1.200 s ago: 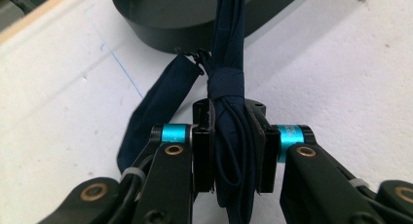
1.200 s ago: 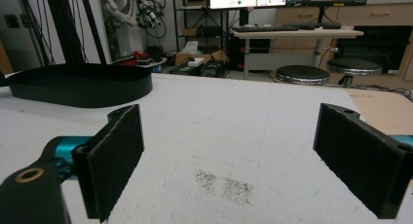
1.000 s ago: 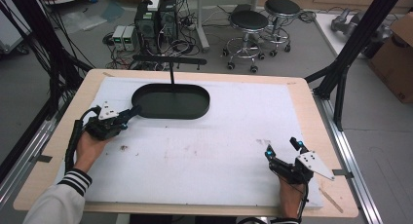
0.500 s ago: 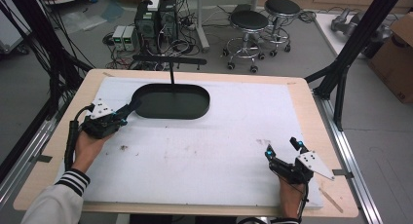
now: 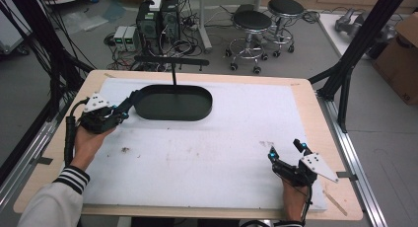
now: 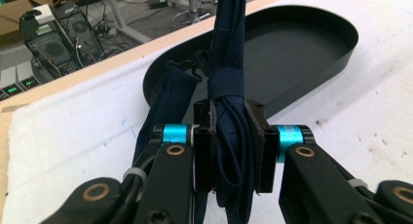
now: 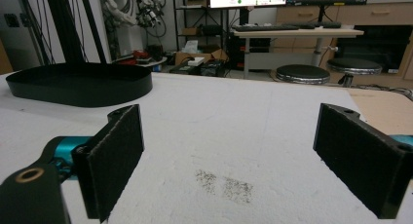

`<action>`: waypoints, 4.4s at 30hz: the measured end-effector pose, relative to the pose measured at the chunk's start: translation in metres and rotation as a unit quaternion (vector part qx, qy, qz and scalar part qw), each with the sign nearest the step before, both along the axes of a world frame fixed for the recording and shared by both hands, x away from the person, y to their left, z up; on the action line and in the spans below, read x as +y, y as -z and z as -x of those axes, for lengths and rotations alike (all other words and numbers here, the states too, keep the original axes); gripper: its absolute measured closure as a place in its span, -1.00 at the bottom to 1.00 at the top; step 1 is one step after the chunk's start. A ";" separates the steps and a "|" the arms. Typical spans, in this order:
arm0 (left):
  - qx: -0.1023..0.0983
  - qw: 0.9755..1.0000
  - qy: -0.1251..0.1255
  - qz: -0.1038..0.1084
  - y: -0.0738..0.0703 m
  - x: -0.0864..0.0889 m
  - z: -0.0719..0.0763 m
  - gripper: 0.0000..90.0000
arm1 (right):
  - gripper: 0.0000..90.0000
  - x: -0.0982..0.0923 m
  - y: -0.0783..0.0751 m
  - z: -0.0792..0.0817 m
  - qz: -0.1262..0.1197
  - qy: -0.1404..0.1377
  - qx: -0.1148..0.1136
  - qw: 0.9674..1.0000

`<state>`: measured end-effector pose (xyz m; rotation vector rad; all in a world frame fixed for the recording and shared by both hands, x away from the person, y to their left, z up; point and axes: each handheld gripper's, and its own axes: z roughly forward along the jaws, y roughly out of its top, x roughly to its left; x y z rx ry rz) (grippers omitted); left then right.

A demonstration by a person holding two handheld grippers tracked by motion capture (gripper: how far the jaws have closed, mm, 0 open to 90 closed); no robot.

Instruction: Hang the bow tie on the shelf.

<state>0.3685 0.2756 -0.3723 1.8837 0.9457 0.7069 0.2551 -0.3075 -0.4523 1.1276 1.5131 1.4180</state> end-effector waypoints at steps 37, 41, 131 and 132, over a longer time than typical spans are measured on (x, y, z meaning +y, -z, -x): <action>-0.074 0.997 0.012 -0.001 -0.072 -0.034 -0.044 0.68 | -0.77 0.000 0.000 0.000 0.001 0.001 -0.001 1.000; -0.068 0.998 0.011 0.004 -0.071 -0.037 -0.051 0.69 | -0.77 0.001 0.000 0.000 0.002 0.001 -0.001 1.000; -0.051 0.997 -0.032 0.040 -0.032 -0.070 -0.104 0.69 | -0.77 0.000 0.000 0.000 -0.001 0.000 -0.003 1.000; -0.049 0.998 -0.032 0.035 -0.030 -0.071 -0.105 0.69 | -0.77 0.000 0.000 0.000 0.000 0.000 -0.002 1.000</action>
